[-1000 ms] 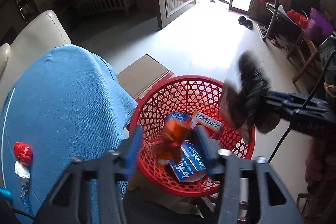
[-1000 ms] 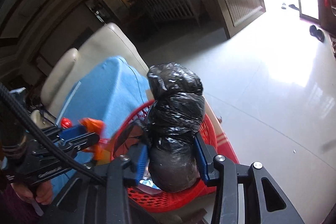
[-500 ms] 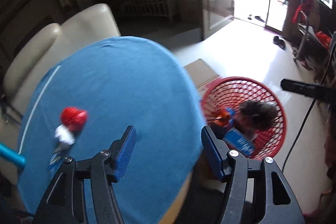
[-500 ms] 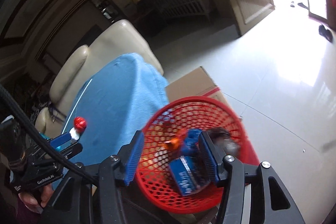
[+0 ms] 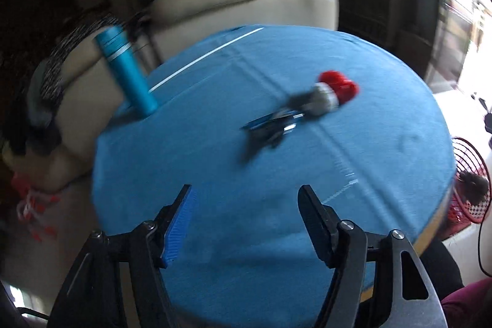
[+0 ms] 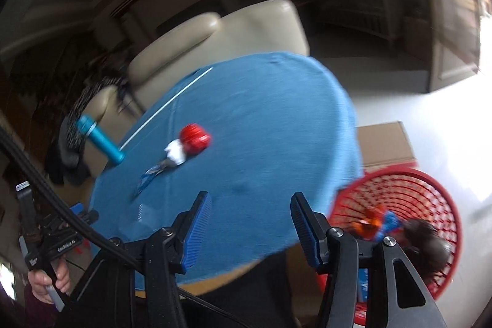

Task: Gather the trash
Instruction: 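Move both open grippers back over the table, then grasp the red plastic bag with the right gripper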

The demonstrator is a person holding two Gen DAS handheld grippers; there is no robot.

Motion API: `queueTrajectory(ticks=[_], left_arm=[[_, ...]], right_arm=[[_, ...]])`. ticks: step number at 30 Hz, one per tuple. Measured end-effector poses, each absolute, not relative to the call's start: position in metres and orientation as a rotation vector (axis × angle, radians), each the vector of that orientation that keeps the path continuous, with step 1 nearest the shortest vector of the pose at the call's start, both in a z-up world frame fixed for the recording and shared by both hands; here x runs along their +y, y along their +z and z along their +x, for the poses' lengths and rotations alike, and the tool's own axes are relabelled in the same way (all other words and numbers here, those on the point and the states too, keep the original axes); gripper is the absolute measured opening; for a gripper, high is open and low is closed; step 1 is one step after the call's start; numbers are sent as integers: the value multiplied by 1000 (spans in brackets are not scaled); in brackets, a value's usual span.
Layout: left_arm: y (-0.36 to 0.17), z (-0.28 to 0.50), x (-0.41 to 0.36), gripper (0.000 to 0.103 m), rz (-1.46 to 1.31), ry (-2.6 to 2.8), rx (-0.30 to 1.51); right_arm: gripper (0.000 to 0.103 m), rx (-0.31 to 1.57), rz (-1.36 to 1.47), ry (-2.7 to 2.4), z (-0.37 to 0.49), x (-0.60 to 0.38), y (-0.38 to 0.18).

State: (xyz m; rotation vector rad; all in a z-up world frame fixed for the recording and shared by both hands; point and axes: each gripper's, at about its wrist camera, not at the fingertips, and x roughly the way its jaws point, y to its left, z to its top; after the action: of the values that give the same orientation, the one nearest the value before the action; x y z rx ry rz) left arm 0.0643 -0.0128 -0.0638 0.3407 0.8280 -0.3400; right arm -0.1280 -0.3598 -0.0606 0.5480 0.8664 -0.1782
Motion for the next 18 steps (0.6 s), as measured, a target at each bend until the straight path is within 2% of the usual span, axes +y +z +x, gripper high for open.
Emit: queueTrajectory(ticks=[6, 18], left_arm=[[-84, 80, 39, 70, 268, -238, 874], [-113, 98, 54, 70, 220, -222, 970]], right_arm=[[57, 929, 451, -76, -74, -320, -71], [57, 1092, 377, 1, 122, -314, -154]])
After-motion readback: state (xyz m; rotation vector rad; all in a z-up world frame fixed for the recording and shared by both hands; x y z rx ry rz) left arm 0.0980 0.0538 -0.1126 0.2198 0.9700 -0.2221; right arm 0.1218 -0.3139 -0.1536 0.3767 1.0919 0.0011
